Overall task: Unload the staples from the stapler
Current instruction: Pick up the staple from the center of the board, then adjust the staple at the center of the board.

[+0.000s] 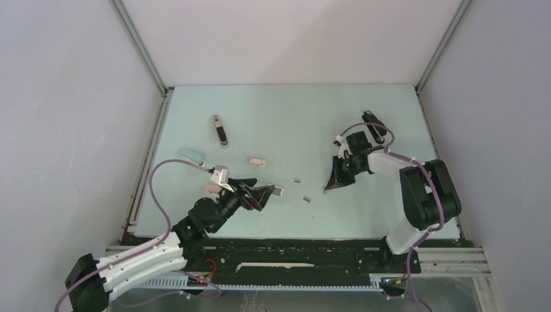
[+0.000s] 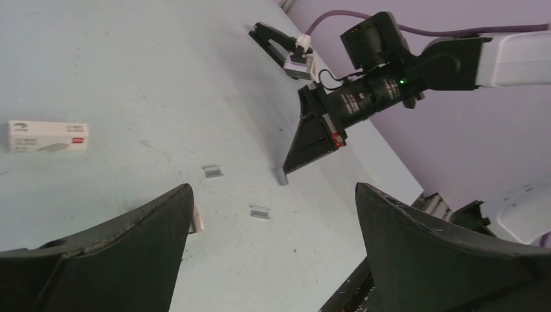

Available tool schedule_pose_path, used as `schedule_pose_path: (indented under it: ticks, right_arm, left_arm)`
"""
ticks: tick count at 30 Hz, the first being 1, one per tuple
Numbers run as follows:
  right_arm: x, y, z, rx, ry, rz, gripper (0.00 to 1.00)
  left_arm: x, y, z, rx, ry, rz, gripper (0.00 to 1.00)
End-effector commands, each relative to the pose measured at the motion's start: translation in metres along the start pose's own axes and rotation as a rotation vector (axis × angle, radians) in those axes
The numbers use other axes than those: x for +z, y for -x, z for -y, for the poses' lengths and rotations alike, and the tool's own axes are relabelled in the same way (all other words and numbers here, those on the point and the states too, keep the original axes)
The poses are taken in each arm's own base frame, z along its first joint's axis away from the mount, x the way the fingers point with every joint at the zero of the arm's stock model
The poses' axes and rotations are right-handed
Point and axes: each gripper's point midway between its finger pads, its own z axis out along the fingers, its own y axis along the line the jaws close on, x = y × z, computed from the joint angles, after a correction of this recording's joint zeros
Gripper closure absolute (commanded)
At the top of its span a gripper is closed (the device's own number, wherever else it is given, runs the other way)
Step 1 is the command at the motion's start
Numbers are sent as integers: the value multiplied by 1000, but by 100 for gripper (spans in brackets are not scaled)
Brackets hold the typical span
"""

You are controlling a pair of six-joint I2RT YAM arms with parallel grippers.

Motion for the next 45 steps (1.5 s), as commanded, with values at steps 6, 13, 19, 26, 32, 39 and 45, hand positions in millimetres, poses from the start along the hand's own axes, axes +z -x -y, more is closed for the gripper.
schedule_pose_path:
  ticks: [6, 13, 19, 26, 32, 39, 45]
  right_arm:
    - [-32, 18, -44, -70, 286, 78, 100]
    - [-37, 21, -49, -64, 326, 96, 100]
    - [-43, 23, -56, -67, 378, 104, 100]
    - [-58, 25, -74, -112, 493, 137, 100]
    - [-72, 26, -87, -162, 591, 166, 100]
    - [-85, 24, -104, -172, 715, 165, 100]
    - [-97, 22, -117, -182, 803, 167, 100]
  left_arm:
    - [4, 4, 39, -145, -198, 35, 0]
    - [8, 1, 43, -155, -216, 27, 0]
    - [12, 0, 48, -170, -235, 25, 0]
    - [21, -8, 58, -212, -281, -4, 0]
    - [30, -14, 66, -261, -311, -23, 0]
    - [50, -25, 69, -384, -324, -67, 0]
    - [73, -37, 81, -474, -372, -140, 1]
